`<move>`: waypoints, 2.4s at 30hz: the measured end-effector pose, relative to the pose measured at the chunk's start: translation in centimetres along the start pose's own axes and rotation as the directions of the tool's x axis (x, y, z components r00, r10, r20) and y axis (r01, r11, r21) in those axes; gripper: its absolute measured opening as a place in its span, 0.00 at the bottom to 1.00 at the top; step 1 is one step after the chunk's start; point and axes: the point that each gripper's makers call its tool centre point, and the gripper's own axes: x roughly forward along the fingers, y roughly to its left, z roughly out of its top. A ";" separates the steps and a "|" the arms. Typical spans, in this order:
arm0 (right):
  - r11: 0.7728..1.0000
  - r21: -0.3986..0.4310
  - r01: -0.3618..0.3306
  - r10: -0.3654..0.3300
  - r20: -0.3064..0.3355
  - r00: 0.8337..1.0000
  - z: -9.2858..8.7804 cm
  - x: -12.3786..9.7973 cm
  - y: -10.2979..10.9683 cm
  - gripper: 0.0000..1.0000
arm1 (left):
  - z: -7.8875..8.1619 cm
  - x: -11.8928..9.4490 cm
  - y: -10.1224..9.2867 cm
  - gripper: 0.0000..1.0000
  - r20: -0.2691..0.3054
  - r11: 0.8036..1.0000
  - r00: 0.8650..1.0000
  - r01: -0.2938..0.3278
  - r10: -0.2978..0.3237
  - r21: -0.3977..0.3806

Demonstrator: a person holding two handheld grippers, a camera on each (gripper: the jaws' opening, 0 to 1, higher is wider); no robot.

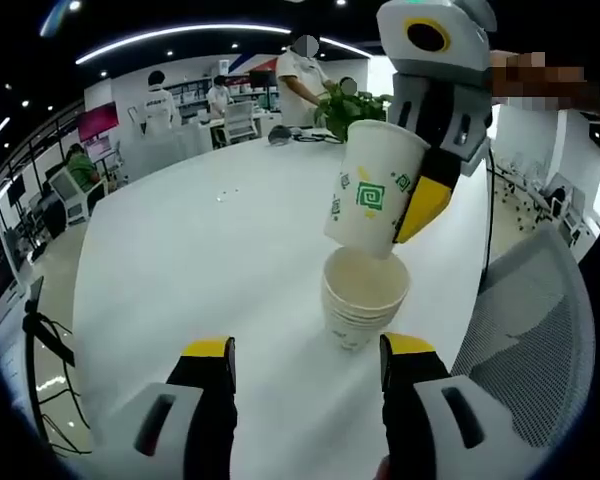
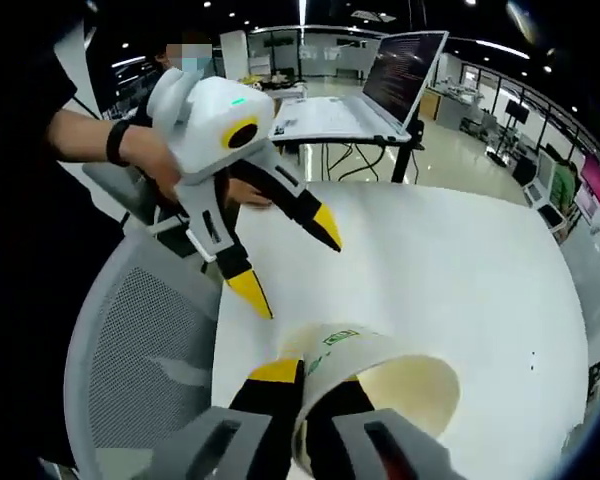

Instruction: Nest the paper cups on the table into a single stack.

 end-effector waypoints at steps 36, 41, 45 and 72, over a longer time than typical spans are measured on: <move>0.996 -0.072 -0.058 0.051 -0.103 0.993 -1.2 1.6 0.4 0.05 | -0.9 0.4 -0.1 0.56 -0.022 1.000 1.000 0.015 -0.016 -0.018; 0.996 -0.078 -0.049 0.043 -0.084 0.996 -1.1 1.0 0.4 0.06 | -0.9 0.5 -0.2 0.56 -0.029 1.000 0.999 0.024 -0.024 -0.007; 0.996 -0.071 -0.044 0.040 -0.055 0.998 -1.1 0.4 0.2 0.09 | -0.9 0.7 -0.4 0.56 -0.040 0.999 0.999 0.032 -0.032 0.015; 0.988 -0.097 0.116 -0.122 -0.058 0.991 -5.5 1.6 -1.3 0.50 | -0.4 4.0 -4.5 0.56 -0.212 0.913 0.965 0.221 -0.154 0.342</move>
